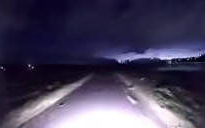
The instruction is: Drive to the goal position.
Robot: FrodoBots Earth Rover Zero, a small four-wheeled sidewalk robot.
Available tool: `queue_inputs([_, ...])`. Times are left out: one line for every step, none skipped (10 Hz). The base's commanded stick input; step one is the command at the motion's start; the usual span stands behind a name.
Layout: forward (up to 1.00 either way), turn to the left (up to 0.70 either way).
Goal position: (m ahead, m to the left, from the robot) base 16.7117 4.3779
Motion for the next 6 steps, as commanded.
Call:
queue_inputs([0.7, 0.0])
queue_inputs([0.7, 0.0])
queue_inputs([0.7, 0.0])
queue_inputs([0.7, 0.0])
queue_inputs([0.7, 0.0])
queue_inputs([0.7, 0.0])
